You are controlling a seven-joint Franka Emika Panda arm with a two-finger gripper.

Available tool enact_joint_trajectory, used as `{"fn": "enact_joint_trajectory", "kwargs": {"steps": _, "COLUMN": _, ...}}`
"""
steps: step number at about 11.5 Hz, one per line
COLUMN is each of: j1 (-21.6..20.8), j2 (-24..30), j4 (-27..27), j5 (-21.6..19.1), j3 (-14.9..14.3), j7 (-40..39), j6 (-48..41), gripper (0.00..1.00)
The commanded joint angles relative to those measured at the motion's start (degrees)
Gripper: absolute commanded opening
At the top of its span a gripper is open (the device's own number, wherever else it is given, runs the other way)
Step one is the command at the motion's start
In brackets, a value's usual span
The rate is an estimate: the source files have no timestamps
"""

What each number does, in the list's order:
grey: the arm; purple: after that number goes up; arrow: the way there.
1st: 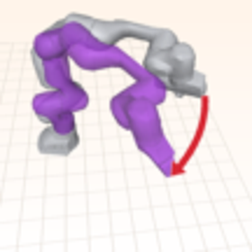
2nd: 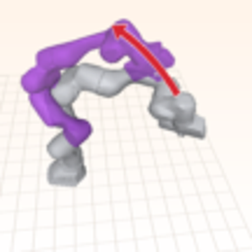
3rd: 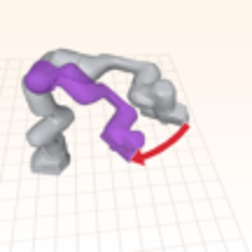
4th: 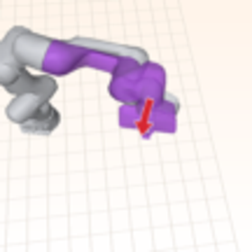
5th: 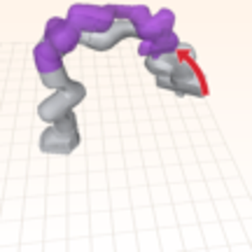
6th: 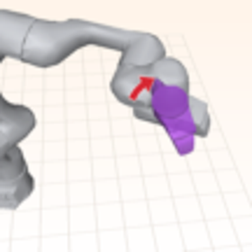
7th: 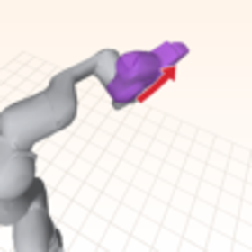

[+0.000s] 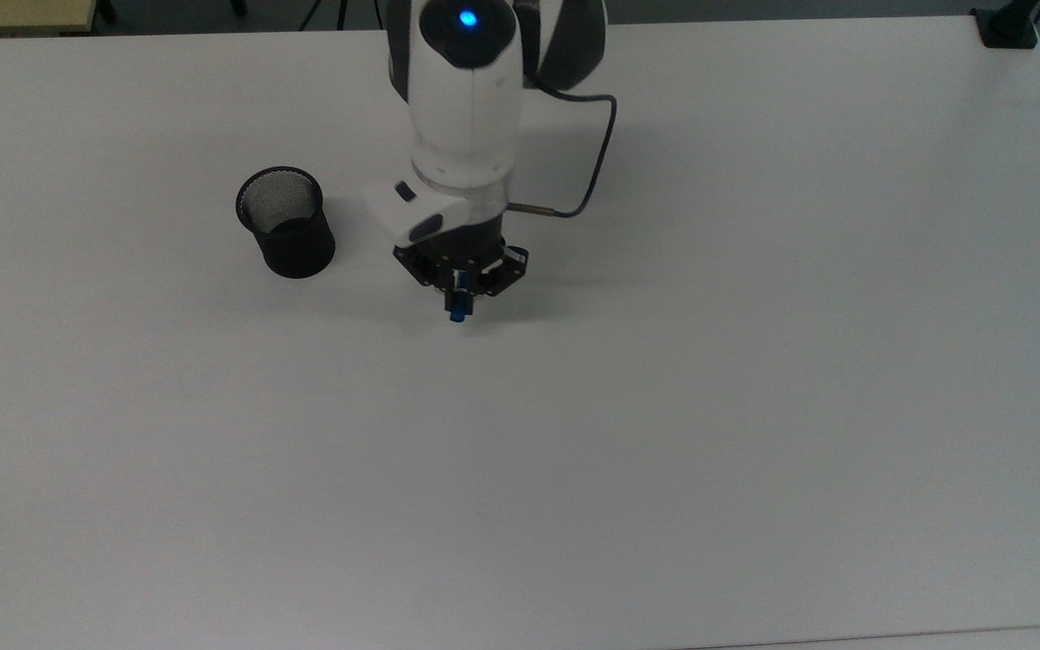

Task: Insert the marker
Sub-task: 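Carry the marker over the black mesh cup and lower it in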

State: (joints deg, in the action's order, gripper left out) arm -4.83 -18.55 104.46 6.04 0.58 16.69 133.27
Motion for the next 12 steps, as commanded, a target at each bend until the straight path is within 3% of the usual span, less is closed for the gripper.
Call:
{"fn": "enact_joint_trajectory", "kwargs": {"steps": 1, "j1": 5.34, "j2": 11.05, "j4": 2.24, "j5": 0.47, "j3": 0.03, "j7": -4.01, "j6": -2.13, "gripper": 0.00}}
{"fn": "enact_joint_trajectory", "kwargs": {"steps": 6, "j1": 13.79, "j2": 19.42, "j4": 8.63, "j5": -2.08, "j3": -0.76, "j7": -24.76, "j6": -0.14, "gripper": 0.00}}
{"fn": "enact_joint_trajectory", "kwargs": {"steps": 9, "j1": 14.50, "j2": 19.08, "j4": 17.95, "j5": -2.08, "j3": -0.76, "j7": -24.78, "j6": 17.68, "gripper": 0.00}}
{"fn": "enact_joint_trajectory", "kwargs": {"steps": 12, "j1": 14.67, "j2": 16.62, "j4": 19.73, "j5": -2.08, "j3": -0.85, "j7": -24.08, "j6": 24.84, "gripper": 0.00}}
